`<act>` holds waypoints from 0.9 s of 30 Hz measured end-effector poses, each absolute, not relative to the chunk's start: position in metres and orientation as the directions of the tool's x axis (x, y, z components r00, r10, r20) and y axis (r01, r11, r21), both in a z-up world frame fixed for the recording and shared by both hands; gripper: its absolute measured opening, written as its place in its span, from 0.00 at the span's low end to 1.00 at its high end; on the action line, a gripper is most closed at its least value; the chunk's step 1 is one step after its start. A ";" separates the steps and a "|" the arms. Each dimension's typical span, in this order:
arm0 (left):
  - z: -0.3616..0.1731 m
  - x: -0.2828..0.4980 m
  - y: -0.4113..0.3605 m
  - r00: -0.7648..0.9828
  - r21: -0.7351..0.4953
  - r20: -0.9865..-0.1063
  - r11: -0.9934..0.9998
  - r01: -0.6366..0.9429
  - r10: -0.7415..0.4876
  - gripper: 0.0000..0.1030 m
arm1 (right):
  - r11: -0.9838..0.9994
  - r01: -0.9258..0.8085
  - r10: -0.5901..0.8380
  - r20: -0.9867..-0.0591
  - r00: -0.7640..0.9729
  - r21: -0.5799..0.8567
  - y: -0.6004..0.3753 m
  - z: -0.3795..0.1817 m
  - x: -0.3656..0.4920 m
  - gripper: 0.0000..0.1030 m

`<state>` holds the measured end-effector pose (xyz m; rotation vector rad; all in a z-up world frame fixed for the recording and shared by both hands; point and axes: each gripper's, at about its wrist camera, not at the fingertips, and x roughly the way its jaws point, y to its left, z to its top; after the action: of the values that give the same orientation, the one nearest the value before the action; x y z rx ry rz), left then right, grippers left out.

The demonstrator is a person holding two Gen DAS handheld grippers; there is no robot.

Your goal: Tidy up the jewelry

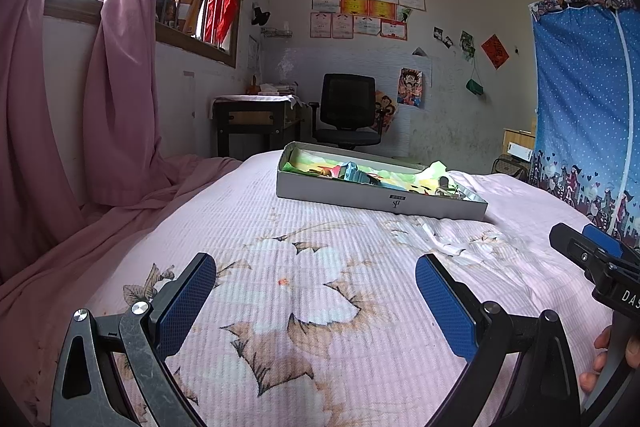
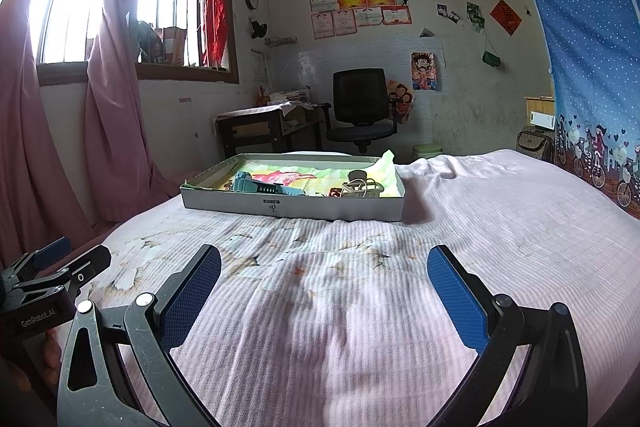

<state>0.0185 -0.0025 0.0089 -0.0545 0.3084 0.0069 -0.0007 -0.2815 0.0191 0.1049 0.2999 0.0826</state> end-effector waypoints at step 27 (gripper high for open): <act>0.002 0.019 -0.005 0.953 -0.048 -0.303 0.999 -0.015 0.000 0.98 | 0.991 -0.066 0.097 -0.291 0.952 0.116 -0.282 0.019 -0.001 0.99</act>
<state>0.0194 -0.0053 0.0024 -0.0499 0.3077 0.0075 -0.0008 -0.2818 0.0186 0.1050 0.3003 0.0833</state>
